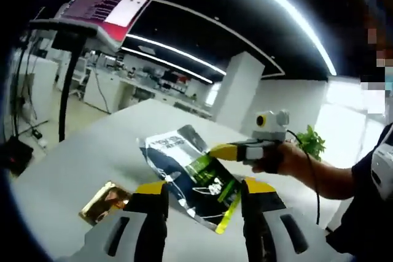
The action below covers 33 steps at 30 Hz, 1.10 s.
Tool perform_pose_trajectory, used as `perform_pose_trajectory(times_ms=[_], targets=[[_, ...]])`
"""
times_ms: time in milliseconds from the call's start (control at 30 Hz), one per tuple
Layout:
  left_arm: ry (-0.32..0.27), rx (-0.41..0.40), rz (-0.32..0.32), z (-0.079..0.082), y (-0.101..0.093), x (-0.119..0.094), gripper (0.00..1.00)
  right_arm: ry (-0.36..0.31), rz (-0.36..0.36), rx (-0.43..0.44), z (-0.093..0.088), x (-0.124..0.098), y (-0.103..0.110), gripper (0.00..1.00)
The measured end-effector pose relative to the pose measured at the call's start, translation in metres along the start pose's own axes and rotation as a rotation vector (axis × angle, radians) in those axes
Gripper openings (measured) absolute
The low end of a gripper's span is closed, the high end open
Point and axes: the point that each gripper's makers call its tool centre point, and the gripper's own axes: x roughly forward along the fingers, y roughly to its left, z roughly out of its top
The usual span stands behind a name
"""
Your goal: Arrange the skincare products in the storage area until every visible bottle or jar stands upright without overlapping.
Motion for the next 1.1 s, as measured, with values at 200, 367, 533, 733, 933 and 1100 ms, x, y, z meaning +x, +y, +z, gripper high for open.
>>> perform_pose_trajectory(times_ms=[200,367,533,733,933,1100], targets=[[0.060,-0.033,0.051,-0.012,0.010,0.004,0.31,-0.018,0.007,-0.025,0.001,-0.006,0.015,0.00],[0.096,-0.043,0.064,-0.020,0.008,0.008,0.30,-0.034,0.008,-0.038,0.002,-0.013,0.021,0.00],[0.130,-0.044,0.079,-0.027,0.006,0.013,0.29,-0.049,0.011,-0.048,0.001,-0.022,0.025,0.00],[0.186,0.002,0.048,-0.039,-0.005,0.019,0.14,-0.070,0.002,-0.042,0.003,-0.029,0.022,0.00],[0.184,0.022,0.021,-0.036,-0.015,0.020,0.04,-0.097,-0.009,-0.027,0.004,-0.047,0.023,0.00],[0.175,0.036,-0.002,-0.030,-0.025,0.023,0.01,-0.122,-0.022,-0.012,0.004,-0.061,0.024,0.00]])
